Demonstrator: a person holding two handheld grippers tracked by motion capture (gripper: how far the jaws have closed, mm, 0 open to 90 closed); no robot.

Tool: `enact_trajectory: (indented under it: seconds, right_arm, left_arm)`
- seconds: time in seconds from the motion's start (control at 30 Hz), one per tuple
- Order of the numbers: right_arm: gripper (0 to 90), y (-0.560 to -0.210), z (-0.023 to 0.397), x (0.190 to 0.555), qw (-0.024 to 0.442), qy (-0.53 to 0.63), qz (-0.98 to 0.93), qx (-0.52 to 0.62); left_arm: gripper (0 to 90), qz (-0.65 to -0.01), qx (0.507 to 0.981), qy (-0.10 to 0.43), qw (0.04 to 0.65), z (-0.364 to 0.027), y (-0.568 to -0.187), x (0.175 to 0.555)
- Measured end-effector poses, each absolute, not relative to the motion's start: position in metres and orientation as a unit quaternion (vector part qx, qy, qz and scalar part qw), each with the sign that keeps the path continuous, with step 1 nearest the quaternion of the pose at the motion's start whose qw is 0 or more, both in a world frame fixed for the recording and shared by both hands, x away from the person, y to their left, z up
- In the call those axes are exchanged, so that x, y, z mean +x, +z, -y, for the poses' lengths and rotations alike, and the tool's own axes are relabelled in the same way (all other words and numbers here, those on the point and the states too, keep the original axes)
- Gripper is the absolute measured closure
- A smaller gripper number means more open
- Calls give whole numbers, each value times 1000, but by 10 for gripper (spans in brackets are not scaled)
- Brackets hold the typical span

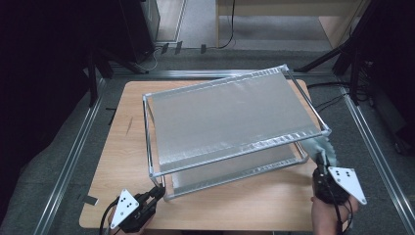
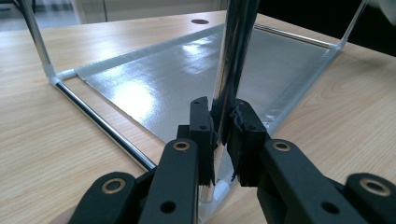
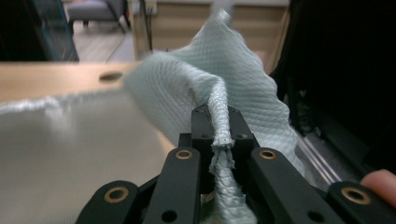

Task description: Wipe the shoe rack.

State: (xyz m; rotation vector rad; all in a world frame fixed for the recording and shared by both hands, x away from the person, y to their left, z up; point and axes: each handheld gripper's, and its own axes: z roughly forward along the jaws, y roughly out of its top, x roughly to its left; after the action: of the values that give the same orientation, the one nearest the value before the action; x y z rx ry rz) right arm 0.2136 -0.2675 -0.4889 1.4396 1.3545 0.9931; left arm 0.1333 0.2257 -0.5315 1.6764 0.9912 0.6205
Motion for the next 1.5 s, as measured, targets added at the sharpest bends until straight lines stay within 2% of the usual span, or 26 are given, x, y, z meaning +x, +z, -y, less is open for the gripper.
enact_trajectory:
  seconds: [0.23, 0.4, 0.53, 0.7, 0.8, 0.93, 1.2, 1.37, 1.5]
  right_arm:
    - [860, -528, 259, 235, 383, 364, -586, 615]
    - [860, -535, 259, 238, 372, 351, -589, 626]
    - [860, -514, 255, 232, 391, 375, -577, 611]
    - [861, -475, 258, 214, 457, 414, -534, 578]
    - [861, -465, 260, 208, 484, 424, -519, 564]
    - [861, -484, 263, 216, 466, 401, -538, 577]
    - [860, -532, 268, 238, 380, 321, -592, 634]
    - [860, -513, 269, 233, 383, 358, -574, 629]
    - [860, -482, 268, 220, 422, 410, -541, 601]
  left_arm:
    - [816, -418, 698, 260, 520, -234, -531, 134]
    - [816, -418, 698, 259, 521, -235, -531, 135]
    - [816, -418, 698, 259, 521, -235, -531, 135]
    - [816, -417, 699, 258, 521, -236, -531, 135]
    - [815, -417, 698, 258, 521, -236, -531, 135]
    - [816, -418, 698, 258, 521, -236, -531, 135]
    - [816, -417, 699, 257, 521, -236, -531, 135]
    - [816, -415, 700, 256, 522, -236, -531, 135]
    - [816, -413, 701, 255, 523, -236, -531, 135]
